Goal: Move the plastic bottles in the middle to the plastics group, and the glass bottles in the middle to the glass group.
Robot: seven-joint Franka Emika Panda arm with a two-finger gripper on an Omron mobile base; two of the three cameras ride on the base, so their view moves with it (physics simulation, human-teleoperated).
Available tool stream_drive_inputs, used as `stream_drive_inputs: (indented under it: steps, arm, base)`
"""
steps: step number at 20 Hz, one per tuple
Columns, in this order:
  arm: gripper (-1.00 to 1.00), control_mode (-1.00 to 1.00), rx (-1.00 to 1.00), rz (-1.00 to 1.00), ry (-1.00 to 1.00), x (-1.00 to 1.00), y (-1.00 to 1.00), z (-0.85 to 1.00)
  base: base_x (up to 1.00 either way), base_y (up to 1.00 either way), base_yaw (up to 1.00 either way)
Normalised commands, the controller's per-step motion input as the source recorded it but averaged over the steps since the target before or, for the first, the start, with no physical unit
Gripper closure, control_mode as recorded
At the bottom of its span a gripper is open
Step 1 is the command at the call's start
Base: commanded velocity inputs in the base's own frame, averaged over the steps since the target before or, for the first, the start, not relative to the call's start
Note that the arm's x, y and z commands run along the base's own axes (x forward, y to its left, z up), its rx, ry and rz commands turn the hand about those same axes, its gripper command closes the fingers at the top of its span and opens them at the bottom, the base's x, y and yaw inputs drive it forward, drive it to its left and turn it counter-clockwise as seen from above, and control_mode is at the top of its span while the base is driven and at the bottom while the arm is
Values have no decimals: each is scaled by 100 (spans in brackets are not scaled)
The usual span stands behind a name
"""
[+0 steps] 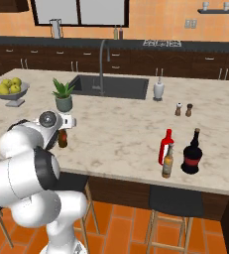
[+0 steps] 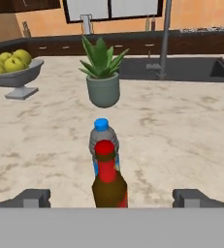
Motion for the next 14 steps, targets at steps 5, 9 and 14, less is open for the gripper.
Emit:
stream_drive_inputs:
  steps: [5,9,14]
  arm:
    - [-100,-100,0,0,-2,25,22,-3]
    - [-100,-100,0,0,0,22,1,-12]
    - [-100,-100,0,0,0,23,1,-28]
  base:
    - [0,0,0]
    - [0,0,0]
    - [0,0,0]
